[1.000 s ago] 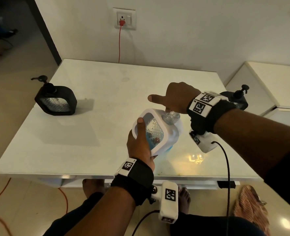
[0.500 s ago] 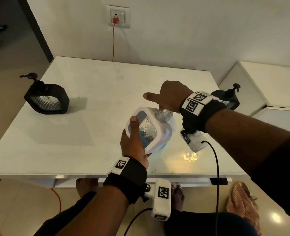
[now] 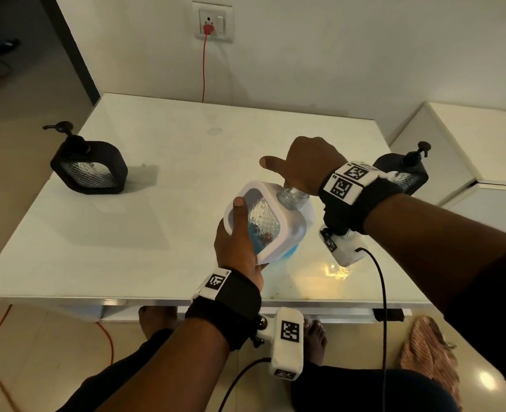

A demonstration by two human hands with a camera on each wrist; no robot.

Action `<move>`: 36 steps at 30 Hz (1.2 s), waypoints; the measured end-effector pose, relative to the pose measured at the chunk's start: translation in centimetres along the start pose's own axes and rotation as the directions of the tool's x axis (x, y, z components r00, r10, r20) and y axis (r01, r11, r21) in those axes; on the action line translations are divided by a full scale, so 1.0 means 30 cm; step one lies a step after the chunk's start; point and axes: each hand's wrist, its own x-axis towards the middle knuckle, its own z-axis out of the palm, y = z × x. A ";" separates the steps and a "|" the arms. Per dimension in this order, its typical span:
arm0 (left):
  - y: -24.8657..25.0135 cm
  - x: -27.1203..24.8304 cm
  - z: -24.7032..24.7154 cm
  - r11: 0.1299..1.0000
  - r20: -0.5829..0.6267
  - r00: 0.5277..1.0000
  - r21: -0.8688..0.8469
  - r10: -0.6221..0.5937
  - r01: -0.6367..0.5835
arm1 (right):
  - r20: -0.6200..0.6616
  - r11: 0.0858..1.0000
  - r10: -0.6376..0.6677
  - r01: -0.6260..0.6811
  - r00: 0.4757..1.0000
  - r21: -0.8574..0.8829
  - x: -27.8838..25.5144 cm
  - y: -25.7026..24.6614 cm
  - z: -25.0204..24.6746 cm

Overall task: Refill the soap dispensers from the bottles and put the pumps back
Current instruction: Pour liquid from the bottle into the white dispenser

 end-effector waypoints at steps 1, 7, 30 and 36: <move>-0.003 -0.002 -0.002 1.000 0.004 1.000 0.002 -0.005 0.005 | 0.013 1.000 -0.002 0.002 1.000 0.007 -0.004 0.000 -0.006; -0.005 -0.002 0.003 1.000 0.018 1.000 -0.007 -0.003 0.003 | 0.084 1.000 -0.019 0.018 0.996 0.013 -0.015 -0.016 -0.050; -0.009 -0.001 -0.004 1.000 0.034 0.999 0.013 -0.024 0.024 | 0.028 0.998 -0.005 0.004 1.000 0.055 0.004 0.021 -0.013; -0.006 0.002 -0.007 0.999 0.038 0.999 0.011 -0.033 0.032 | 0.114 0.997 -0.004 -0.005 0.993 0.081 -0.023 -0.015 -0.045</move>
